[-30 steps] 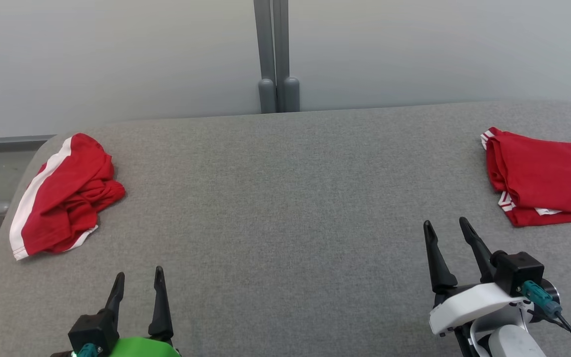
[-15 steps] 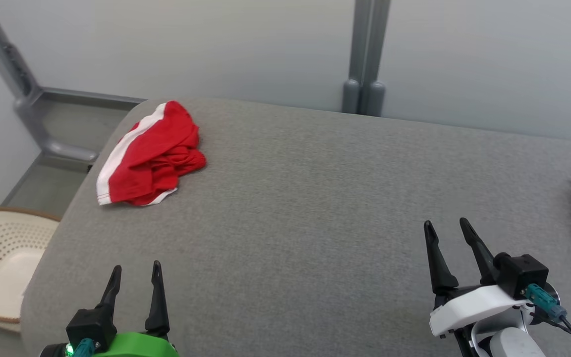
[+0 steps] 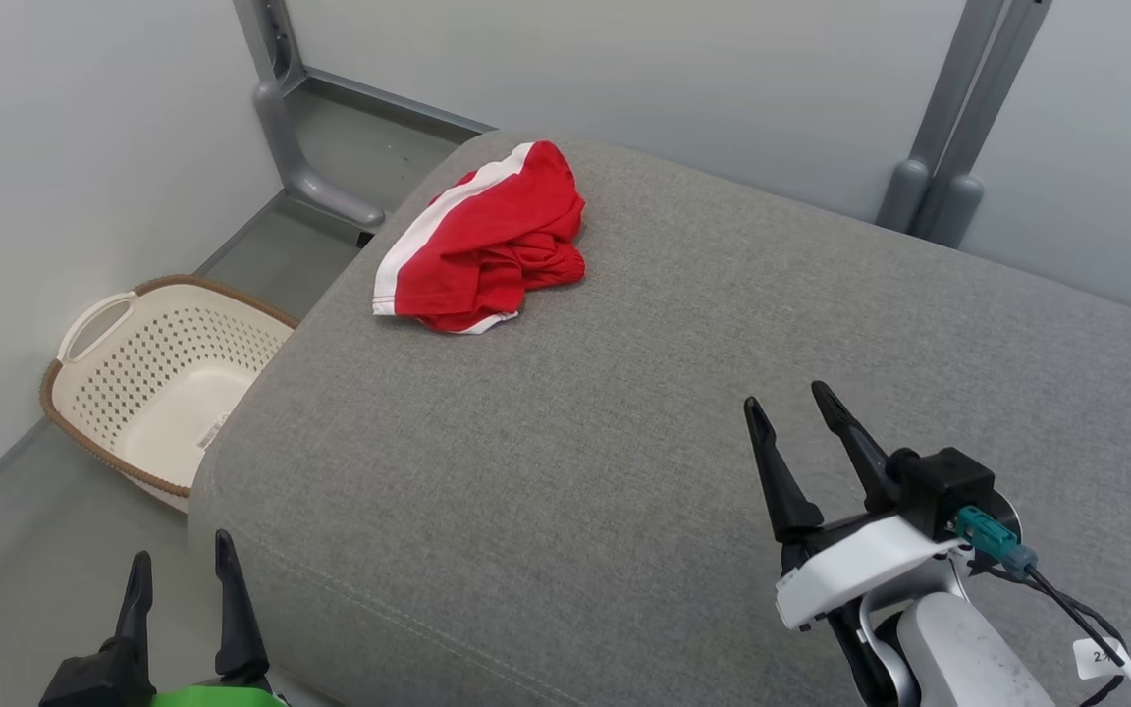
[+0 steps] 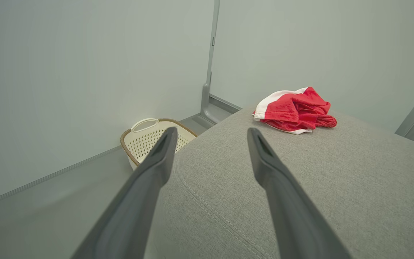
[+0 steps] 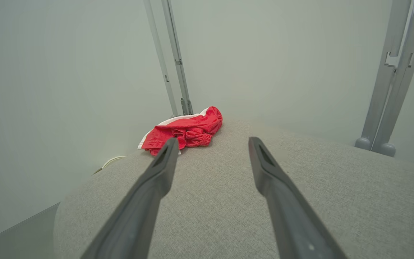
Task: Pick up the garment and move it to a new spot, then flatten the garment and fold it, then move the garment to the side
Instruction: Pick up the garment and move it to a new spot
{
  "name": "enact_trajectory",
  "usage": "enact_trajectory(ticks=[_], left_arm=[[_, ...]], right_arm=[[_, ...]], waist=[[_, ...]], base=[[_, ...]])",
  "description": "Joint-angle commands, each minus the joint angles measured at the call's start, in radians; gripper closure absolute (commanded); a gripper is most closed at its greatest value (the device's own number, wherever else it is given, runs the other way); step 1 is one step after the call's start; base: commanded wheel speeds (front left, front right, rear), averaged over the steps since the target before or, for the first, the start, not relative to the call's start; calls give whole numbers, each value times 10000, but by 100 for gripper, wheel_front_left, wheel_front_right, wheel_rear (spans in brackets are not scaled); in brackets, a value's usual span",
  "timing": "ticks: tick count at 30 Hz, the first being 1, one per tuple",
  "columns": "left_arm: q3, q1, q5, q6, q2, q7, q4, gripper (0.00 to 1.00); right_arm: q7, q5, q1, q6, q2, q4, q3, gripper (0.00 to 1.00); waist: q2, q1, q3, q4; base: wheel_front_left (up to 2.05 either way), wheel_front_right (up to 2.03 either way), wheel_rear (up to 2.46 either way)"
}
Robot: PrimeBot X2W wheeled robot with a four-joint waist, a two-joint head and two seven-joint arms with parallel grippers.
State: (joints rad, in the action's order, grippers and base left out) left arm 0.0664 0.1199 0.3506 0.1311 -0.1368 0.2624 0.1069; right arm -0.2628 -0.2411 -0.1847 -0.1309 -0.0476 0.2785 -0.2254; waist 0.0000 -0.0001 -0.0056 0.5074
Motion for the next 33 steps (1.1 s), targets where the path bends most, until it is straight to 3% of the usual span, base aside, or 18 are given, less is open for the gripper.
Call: enact_trajectory(ticks=[1, 8, 16, 28, 33], left_arm=[[-43, 138, -126, -24, 62, 26, -70, 0], [84, 30, -229, -298, 111, 27, 54, 0], [587, -1828, -672, -934, -623, -583, 427, 0], [753, -7113, -1423, -1952, -2417, -1702, 1812, 0], [664, -9033, -1165, -2225, -2805, -2216, 2737, 0]], right_arm=[[-26, -46, -106, 4, -53, 55, -17, 0], [-26, 69, 52, 4, -50, -6, 305, 0], [-26, 632, 418, 4, -50, -572, 1434, 0], [424, 1978, -1066, 4, -51, -1763, 1543, 0], [646, 2311, -1593, 4, -53, -2288, 1521, 0]], waist=[[0, 1, 192, 181], [0, 1, 257, 212], [0, 1, 680, 258], [0, 1, 3316, -1980], [0, 1, 4366, -2803]], base=[[0, 0, 0], [0, 0, 0], [0, 0, 0], [0, 0, 0], [0, 0, 0]])
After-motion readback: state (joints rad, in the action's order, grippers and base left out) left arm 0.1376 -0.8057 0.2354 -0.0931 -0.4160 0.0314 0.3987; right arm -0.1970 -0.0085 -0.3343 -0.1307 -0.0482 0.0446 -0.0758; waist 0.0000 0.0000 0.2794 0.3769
